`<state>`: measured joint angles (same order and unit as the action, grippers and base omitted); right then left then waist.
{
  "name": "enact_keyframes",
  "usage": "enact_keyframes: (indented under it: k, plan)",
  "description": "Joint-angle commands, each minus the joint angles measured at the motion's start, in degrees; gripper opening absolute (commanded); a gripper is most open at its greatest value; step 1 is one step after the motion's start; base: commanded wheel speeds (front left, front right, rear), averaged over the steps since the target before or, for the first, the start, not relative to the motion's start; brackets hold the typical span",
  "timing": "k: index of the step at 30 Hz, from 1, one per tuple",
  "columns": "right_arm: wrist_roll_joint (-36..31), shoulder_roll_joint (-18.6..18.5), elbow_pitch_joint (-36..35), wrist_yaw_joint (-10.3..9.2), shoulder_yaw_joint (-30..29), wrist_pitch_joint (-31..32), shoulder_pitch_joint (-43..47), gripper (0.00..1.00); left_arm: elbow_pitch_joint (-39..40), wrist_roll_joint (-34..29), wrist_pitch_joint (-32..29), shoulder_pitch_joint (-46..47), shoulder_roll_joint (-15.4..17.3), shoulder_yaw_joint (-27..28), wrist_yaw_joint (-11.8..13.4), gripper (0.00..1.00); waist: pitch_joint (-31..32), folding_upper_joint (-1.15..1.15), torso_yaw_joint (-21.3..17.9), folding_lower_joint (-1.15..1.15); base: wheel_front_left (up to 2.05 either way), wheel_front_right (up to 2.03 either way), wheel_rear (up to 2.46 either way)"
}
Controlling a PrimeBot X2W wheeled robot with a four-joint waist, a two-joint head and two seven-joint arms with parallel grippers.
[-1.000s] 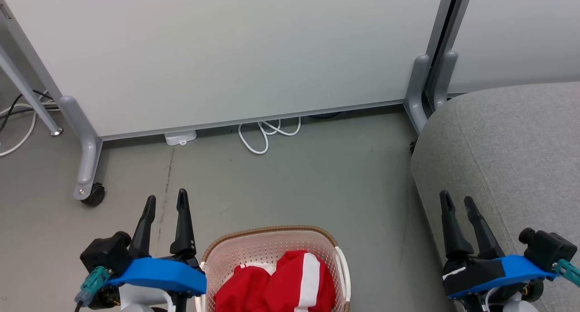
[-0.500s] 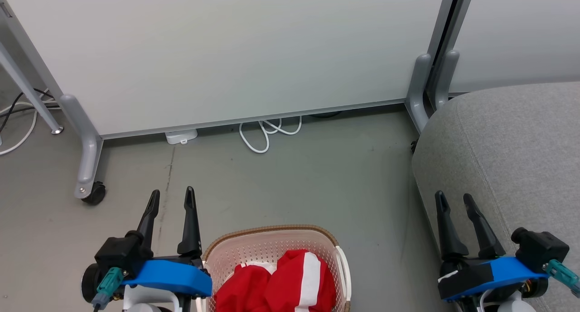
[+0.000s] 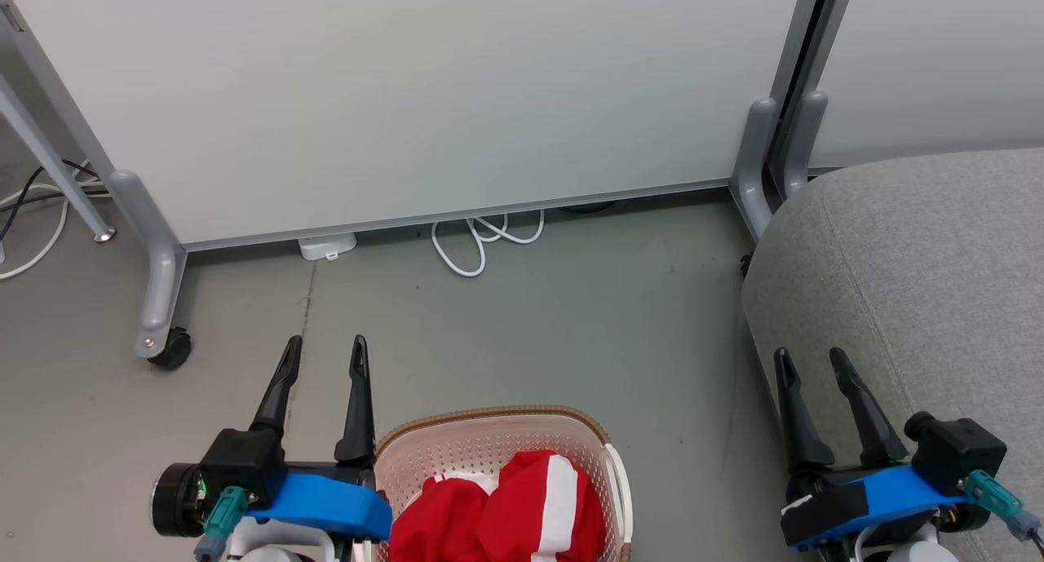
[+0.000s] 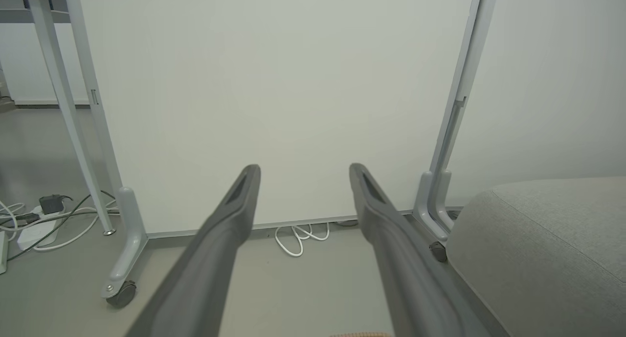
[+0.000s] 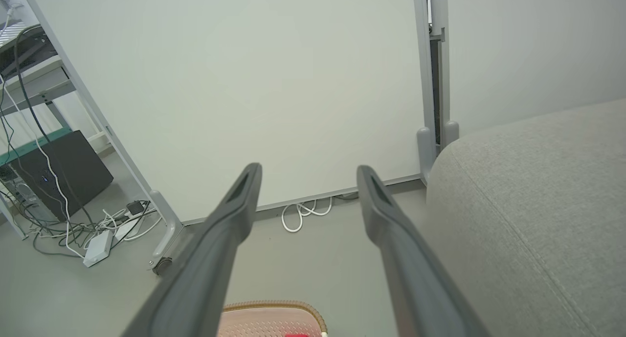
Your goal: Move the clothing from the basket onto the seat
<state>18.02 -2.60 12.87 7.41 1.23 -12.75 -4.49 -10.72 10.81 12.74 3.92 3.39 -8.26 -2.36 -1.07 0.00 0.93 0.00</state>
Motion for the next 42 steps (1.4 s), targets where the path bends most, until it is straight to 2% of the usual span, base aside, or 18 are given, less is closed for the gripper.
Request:
enact_keyframes:
  k: [1,21,30,42]
  plan:
    - [-1.6,-0.4,0.0,0.12,0.2,-0.6,-0.9,1.0,0.1,-1.4,0.7,0.4,0.2,-0.3,-0.5,1.0,0.0,0.0,0.0,0.0,0.0,0.0,0.0]
    - [-8.3,-0.4,0.2,0.09,0.7,-2.6,-0.6,1.0,-1.9,-5.9,2.6,0.0,-0.4,0.6,-3.0,1.0,0.1,0.0,0.3,0.0,0.0,0.0,0.0]
    - [-7.3,-0.4,1.2,0.09,0.3,-2.5,-0.8,1.0,-3.0,-3.5,2.5,-0.1,-0.5,1.0,-3.7,1.0,0.1,0.0,0.3,0.0,0.0,0.0,0.0]
    - [-6.9,-0.4,1.4,0.09,0.2,-2.5,-0.8,1.0,-3.5,-3.4,2.5,0.3,-0.5,0.8,-3.9,1.0,-0.1,0.0,0.3,0.0,0.0,0.0,0.0]
